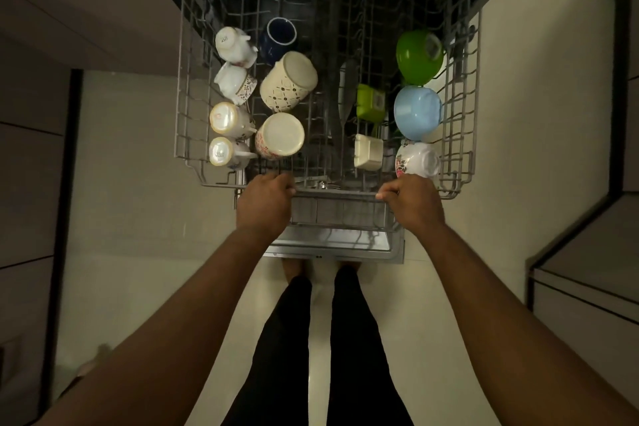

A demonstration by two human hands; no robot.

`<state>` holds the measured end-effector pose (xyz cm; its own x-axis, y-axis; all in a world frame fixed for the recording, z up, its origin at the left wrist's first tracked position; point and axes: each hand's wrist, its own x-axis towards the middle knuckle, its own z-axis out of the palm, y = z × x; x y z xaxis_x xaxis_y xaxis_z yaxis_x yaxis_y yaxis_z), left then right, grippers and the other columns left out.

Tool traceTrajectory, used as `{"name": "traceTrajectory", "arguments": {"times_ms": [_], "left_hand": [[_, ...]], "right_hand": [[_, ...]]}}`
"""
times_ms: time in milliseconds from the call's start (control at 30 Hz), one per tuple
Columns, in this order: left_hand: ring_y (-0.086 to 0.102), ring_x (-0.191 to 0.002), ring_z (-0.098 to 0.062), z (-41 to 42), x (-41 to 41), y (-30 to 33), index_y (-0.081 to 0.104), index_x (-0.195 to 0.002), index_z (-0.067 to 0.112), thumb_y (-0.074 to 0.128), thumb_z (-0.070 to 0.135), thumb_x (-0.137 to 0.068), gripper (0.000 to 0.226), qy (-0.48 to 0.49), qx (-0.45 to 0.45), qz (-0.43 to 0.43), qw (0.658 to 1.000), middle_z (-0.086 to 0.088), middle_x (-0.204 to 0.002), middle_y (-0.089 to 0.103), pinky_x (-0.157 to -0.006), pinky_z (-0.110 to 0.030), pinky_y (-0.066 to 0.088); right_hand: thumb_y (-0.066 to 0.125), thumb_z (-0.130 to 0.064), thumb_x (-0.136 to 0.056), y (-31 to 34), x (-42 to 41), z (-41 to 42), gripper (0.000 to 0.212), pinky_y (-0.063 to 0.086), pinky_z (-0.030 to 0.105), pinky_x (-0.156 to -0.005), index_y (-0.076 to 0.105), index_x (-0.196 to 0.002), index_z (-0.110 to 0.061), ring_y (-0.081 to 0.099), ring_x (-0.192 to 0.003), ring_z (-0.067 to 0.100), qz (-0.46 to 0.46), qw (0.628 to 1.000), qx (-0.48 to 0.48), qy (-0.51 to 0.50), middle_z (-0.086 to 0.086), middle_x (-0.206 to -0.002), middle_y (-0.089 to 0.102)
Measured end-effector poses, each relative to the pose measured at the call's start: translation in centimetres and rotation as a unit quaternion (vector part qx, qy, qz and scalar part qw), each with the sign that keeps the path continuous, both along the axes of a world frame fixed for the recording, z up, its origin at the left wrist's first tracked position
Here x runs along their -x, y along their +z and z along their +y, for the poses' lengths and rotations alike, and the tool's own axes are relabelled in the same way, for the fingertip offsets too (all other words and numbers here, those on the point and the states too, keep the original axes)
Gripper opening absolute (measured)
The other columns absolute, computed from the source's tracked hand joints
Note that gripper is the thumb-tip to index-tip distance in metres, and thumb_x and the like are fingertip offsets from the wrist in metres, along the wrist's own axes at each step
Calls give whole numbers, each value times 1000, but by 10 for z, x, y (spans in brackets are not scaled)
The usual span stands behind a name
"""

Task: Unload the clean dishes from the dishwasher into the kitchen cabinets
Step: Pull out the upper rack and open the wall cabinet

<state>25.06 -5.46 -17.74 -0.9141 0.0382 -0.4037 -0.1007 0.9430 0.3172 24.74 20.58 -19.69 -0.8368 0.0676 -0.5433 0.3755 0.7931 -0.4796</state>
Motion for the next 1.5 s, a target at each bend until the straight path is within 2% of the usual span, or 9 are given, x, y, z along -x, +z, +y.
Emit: {"name": "traceTrajectory", "arguments": {"times_ms": [67,200,300,400,733,967,1100,1333,1500], "left_hand": [[61,-93,-24,-2,-1,3,71,-97,21,56,24,-96,16,11,-1,-21,1000,-2,-100,68,-71,-34,49],[66,-89,-23,-8,-4,9,73,-101,29,59,32,-95,16,0,33,-79,996,-1,-98,72,-74,-34,52],[67,-88,-23,-6,-9,10,74,-99,31,60,34,-94,15,-10,42,-95,995,-1,-96,72,-71,-32,49],[67,-88,-22,-1,-11,11,74,-99,32,60,35,-95,15,-10,52,-96,994,0,-97,72,-68,-30,46],[68,-87,-20,-2,-12,8,75,-96,32,66,35,-90,10,-4,59,-109,992,1,-95,73,-75,-36,56],[68,-90,-23,0,-28,6,75,-97,30,67,34,-90,11,-17,78,-119,990,-1,-97,72,-71,-32,49],[68,-89,-24,1,-32,5,75,-98,27,66,35,-90,14,-14,87,-110,990,-2,-95,72,-74,-35,54],[67,-91,-25,-6,-39,11,75,-93,30,65,29,-91,10,-1,85,-111,990,-3,-96,72,-71,-32,47],[68,-91,-26,-3,-41,11,75,-96,30,64,31,-93,12,9,75,-111,991,-5,-96,73,-72,-32,48]], "right_hand": [[75,-24,-84,0,-5,0,7,51,25,-77,80,-86,-20,67,-79,13,-8,1000,12,-2,1,-87,76],[78,-18,-82,2,-17,1,8,52,25,-74,80,-88,-14,61,-66,6,-37,999,38,-5,3,-87,76],[79,-18,-81,4,-23,4,9,54,29,-81,80,-88,-14,66,-73,10,-44,999,31,-9,3,-88,76],[79,-18,-80,5,-24,7,9,54,32,-87,80,-88,-13,70,-85,16,-43,999,29,-9,5,-90,77],[77,-21,-83,4,-29,4,8,54,38,-90,80,-88,-16,68,-88,17,-68,997,19,-15,4,-93,76],[73,-17,-86,4,-47,6,11,45,25,-89,79,-94,-12,62,-86,9,-69,997,17,-8,4,-98,76],[75,-20,-84,4,-48,7,10,49,36,-95,80,-90,-15,67,-92,16,-68,998,8,0,4,-94,76],[75,-22,-84,1,-58,-5,8,47,42,-99,80,-88,-17,67,-96,18,-85,996,16,-8,2,-92,77],[73,-21,-85,2,-59,-3,8,48,38,-97,80,-88,-17,67,-93,16,-79,997,12,-14,2,-93,76]]}}
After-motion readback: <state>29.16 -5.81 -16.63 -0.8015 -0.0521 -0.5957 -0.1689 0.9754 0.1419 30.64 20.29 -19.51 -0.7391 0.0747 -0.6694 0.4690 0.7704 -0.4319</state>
